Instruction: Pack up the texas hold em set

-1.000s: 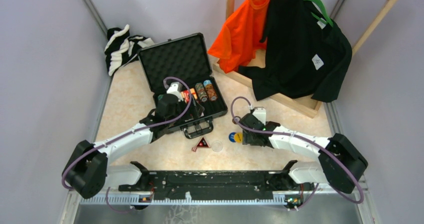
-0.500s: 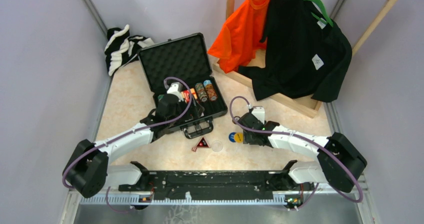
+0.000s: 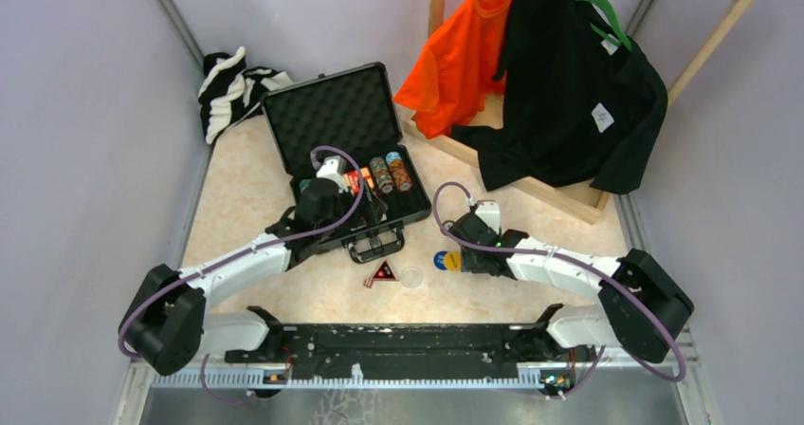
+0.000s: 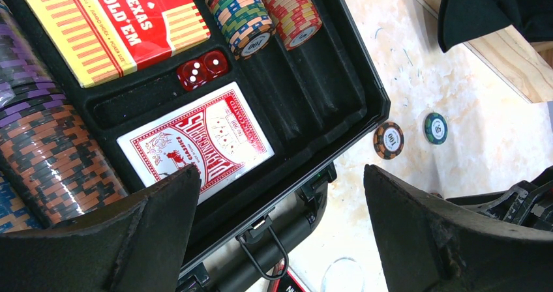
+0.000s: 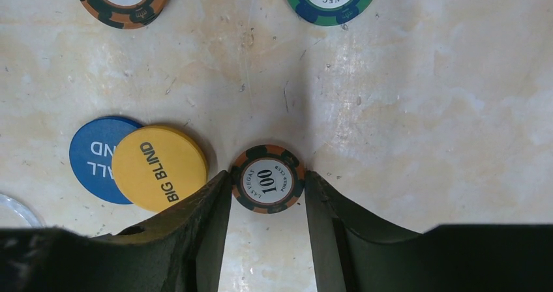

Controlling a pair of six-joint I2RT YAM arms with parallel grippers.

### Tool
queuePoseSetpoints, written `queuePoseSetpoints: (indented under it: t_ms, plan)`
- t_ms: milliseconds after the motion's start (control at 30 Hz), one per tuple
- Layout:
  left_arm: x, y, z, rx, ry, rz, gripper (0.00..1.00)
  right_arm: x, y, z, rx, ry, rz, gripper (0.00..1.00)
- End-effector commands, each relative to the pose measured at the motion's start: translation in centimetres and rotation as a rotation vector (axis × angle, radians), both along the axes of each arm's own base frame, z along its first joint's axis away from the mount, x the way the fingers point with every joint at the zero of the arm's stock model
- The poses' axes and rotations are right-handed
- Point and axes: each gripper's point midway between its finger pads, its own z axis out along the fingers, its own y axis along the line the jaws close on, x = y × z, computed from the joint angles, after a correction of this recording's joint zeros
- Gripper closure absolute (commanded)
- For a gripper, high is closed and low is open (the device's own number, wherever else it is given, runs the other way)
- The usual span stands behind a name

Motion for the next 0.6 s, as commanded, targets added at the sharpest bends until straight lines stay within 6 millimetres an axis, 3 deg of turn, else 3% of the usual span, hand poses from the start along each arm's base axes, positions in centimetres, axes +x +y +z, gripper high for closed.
queuePoseSetpoints:
  t_ms: [0,267,567]
  plan:
    - [0.0,-0.2,0.4,-0.007,-0.020,-0.008,0.00,0.7,1.1,0.8,0.018,-0.031,0.021,0.55]
    - [0.0,-0.2,0.4,-0.006,-0.021,-0.006,0.00,0.8,1.1,0.8,0.002,-0.026,0.027,0.57]
    - [0.0,-0.5,0.2,-0.002,-0.010,-0.022,0.00,2.0,1.7,3.0,0.006,-0.070,0.042,0.57]
